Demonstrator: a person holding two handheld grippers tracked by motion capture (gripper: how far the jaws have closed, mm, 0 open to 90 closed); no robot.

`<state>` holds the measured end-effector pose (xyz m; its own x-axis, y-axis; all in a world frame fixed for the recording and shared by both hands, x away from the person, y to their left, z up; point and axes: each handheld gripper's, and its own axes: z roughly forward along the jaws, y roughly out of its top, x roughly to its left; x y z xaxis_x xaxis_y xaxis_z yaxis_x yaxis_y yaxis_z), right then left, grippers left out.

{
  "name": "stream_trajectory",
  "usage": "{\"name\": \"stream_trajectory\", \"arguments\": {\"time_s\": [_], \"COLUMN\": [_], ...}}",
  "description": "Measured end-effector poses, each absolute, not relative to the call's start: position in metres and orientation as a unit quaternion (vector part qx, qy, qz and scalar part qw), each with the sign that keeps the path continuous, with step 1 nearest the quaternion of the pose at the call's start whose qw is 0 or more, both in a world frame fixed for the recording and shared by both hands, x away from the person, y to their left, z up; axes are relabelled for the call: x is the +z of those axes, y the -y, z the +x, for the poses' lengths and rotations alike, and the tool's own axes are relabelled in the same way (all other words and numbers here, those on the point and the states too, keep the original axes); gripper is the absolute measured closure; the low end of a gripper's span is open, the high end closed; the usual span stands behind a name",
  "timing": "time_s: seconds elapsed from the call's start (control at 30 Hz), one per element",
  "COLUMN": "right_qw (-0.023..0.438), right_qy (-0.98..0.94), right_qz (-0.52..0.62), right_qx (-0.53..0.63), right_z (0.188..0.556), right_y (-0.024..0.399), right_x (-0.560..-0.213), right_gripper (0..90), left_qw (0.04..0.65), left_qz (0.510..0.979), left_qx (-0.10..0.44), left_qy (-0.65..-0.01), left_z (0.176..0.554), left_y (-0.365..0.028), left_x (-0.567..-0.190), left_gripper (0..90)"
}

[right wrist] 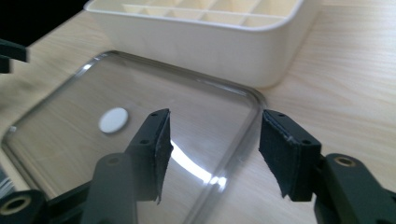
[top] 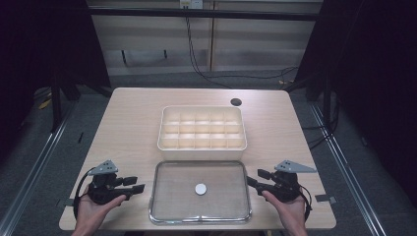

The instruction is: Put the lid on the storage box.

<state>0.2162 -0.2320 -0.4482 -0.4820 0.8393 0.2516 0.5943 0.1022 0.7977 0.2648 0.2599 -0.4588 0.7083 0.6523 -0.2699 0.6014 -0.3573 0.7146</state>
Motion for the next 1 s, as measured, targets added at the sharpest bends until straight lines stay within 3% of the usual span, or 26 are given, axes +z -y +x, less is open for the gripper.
{"name": "stream_trajectory", "arguments": {"time_s": [0.3,0.8,1.0], "right_qw": [0.127,0.098,0.117], "right_qy": [-0.747,-0.744,-0.746], "right_qz": [0.494,0.521,0.531], "right_qx": [0.426,0.407,0.385], "right_z": [0.241,0.264,0.264], "right_y": [0.221,0.215,0.217], "right_x": [-0.437,-0.469,-0.481], "right_gripper": [39.3,44.8,47.4], "left_qw": [0.411,0.403,0.407], "left_qz": [0.833,0.836,0.833], "left_qx": [0.022,0.004,0.013], "left_qy": [-0.37,-0.371,-0.375], "left_z": [0.289,0.3,0.299], "left_y": [-0.243,-0.229,-0.227], "left_x": [-0.452,-0.48,-0.481], "left_gripper": [46.8,54.8,59.1]}}
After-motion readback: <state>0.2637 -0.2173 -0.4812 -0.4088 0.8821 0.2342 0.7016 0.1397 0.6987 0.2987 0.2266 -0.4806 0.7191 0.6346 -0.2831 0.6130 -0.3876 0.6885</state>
